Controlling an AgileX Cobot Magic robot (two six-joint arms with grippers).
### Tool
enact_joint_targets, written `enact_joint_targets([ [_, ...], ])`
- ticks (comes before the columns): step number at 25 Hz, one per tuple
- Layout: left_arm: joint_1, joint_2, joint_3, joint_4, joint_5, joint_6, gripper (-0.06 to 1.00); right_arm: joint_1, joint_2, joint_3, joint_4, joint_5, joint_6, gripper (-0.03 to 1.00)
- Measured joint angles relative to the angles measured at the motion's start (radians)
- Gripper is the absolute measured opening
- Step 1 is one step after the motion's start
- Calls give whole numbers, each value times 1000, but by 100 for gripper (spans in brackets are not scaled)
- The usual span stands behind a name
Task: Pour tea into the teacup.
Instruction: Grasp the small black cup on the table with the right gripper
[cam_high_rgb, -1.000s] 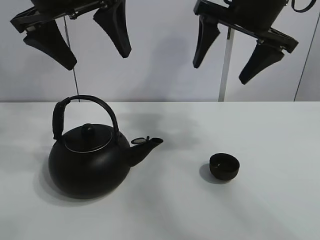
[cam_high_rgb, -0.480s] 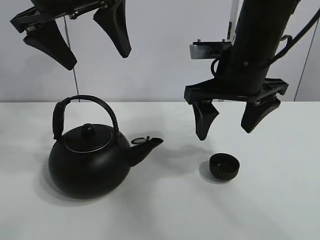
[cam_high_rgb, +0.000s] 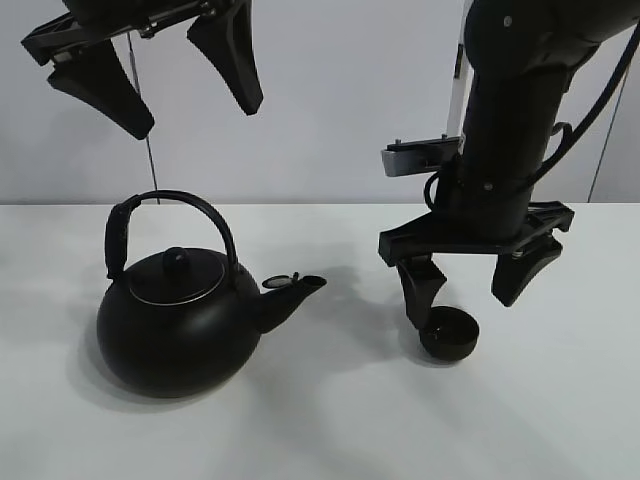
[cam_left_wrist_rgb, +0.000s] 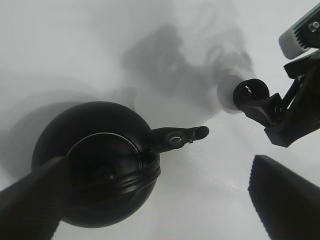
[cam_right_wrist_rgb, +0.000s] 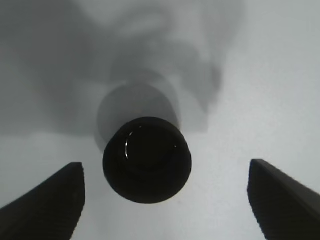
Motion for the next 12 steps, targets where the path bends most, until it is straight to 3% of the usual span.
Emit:
enact_joint_targets([
  [7,0,0,0,0,-20,0,69,0,42,20,-1,-41,0,59],
  [12,0,0,0,0,-20,0,69,0,60,20,-1,-54,-1,50],
])
